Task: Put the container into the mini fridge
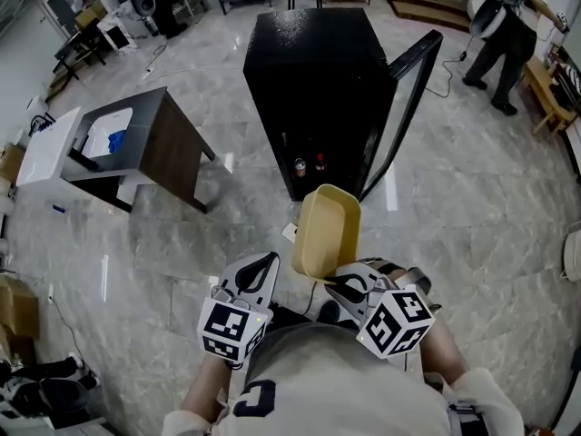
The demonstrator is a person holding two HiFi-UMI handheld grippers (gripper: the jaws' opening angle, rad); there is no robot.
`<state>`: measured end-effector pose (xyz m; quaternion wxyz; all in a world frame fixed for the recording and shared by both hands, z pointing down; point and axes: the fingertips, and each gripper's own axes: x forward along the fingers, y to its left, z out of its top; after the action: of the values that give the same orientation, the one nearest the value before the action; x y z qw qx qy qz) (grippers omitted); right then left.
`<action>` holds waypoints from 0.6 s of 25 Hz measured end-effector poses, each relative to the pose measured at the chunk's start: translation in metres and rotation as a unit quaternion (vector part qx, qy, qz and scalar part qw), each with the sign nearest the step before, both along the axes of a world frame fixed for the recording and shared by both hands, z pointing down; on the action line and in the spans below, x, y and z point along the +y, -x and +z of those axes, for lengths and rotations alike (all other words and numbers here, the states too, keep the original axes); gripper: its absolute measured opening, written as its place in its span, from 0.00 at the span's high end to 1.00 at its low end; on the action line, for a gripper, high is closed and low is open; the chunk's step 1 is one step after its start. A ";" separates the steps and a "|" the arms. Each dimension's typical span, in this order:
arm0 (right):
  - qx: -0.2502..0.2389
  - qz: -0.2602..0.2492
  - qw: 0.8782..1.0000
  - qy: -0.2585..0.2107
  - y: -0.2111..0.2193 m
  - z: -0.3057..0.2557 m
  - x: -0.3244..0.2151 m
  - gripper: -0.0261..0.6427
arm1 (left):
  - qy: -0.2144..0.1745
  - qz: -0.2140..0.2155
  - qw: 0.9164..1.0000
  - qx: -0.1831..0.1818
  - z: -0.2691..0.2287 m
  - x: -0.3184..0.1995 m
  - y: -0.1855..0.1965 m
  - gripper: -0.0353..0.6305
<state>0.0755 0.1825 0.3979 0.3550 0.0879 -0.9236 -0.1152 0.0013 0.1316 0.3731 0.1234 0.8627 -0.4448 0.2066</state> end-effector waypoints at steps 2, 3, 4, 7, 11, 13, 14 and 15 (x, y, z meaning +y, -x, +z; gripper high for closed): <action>-0.001 0.002 1.000 0.002 -0.004 0.003 -0.002 0.91 | 0.002 0.004 1.000 -0.009 0.001 -0.005 -0.005 0.86; -0.001 0.005 1.000 0.003 -0.007 0.004 -0.003 0.91 | 0.002 0.007 1.000 -0.013 0.001 -0.008 -0.008 0.86; 0.001 0.008 1.000 0.004 -0.009 0.005 -0.005 0.91 | 0.001 0.010 1.000 -0.017 0.001 -0.011 -0.010 0.86; 0.008 0.016 1.000 0.007 -0.015 0.009 -0.010 0.91 | 0.000 0.022 1.000 -0.019 0.001 -0.020 -0.017 0.86; 0.031 0.025 0.999 0.006 -0.022 0.020 -0.021 0.91 | -0.001 0.040 0.999 -0.013 0.010 -0.032 -0.027 0.86; 0.044 0.028 0.999 0.001 -0.019 0.026 -0.030 0.91 | 0.000 0.044 0.999 -0.013 0.015 -0.041 -0.023 0.86; 0.049 0.029 0.998 0.000 -0.016 0.028 -0.035 0.91 | 0.001 0.045 0.999 -0.012 0.017 -0.045 -0.019 0.86; 0.054 0.030 0.998 0.000 -0.012 0.029 -0.040 0.91 | 0.002 0.047 0.999 -0.010 0.018 -0.050 -0.016 0.86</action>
<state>0.0879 0.1421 0.4273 0.4076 0.1091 -0.9000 -0.1089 0.0174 0.0814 0.3913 0.1108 0.8803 -0.4046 0.2214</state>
